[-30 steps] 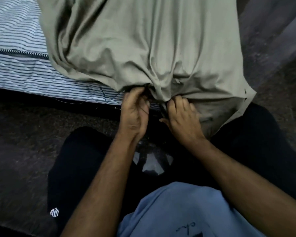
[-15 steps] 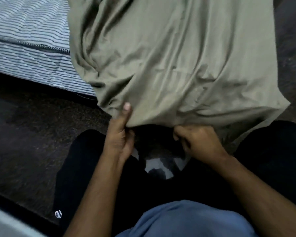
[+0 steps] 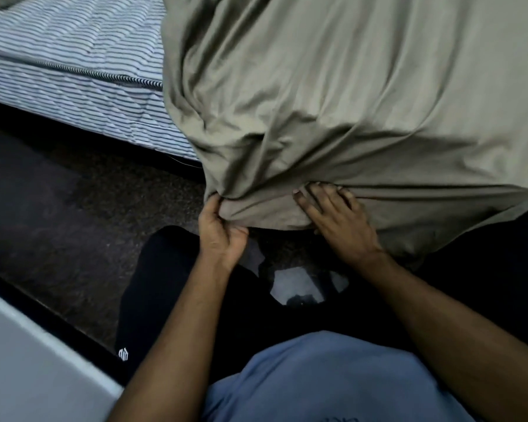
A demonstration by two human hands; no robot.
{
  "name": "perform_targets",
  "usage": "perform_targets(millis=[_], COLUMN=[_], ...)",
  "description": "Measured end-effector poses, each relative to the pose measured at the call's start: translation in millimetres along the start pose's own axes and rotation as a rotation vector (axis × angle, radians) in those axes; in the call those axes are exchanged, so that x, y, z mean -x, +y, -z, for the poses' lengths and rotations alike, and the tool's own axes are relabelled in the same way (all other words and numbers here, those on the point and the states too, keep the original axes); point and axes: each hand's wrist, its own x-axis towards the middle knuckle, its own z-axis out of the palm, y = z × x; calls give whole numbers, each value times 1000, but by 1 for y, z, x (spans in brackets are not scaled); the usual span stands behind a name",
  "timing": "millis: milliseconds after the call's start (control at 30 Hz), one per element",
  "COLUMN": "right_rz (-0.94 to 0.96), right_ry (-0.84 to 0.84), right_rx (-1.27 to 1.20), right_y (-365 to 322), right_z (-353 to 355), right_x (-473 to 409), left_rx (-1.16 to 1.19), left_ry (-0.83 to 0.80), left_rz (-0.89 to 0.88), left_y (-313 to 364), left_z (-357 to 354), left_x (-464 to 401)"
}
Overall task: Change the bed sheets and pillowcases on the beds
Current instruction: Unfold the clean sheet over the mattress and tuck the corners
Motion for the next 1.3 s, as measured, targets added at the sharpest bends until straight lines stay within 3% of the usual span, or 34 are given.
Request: perform_targets(millis=[67, 167, 333, 433, 567, 667, 800, 1000, 1200, 1233, 1300], right_rz=[2, 50, 134, 97, 67, 23, 23, 132, 113, 103, 78], right_ry=[119, 119, -30, -64, -150, -246, -87, 139, 136, 124, 65], right_rx=[-27, -170, -296, -331, -398, -377, -335, -385, -305, -290, -241], right_y=[-1, -2, -2, 2, 11, 14, -2, -26, -16, -13, -10], right_z=[2, 14, 24, 25, 21, 18, 22, 6, 2, 0, -3], right_x=[-6, -7, 0, -5, -10, -12, -12, -9, -14, -15, -15], left_rx=[109, 89, 107, -58, -169, 12, 296, 446, 182, 135, 174], left_ry=[-90, -203, -580, -699, -584, -406, -429, -109, 350, 376, 241], left_rz=[46, 38, 38, 87, 20, -48, -133, -361, -271, -266, -215], left_y=[7, 11, 38, 53, 54, 60, 92, 128, 97, 96, 101], left_z=[-1, -2, -18, -54, -95, -91, -62, 14, 82, 96, 102], left_x=[3, 11, 17, 11, 6, -2, -2, 7, -63, -87, -100])
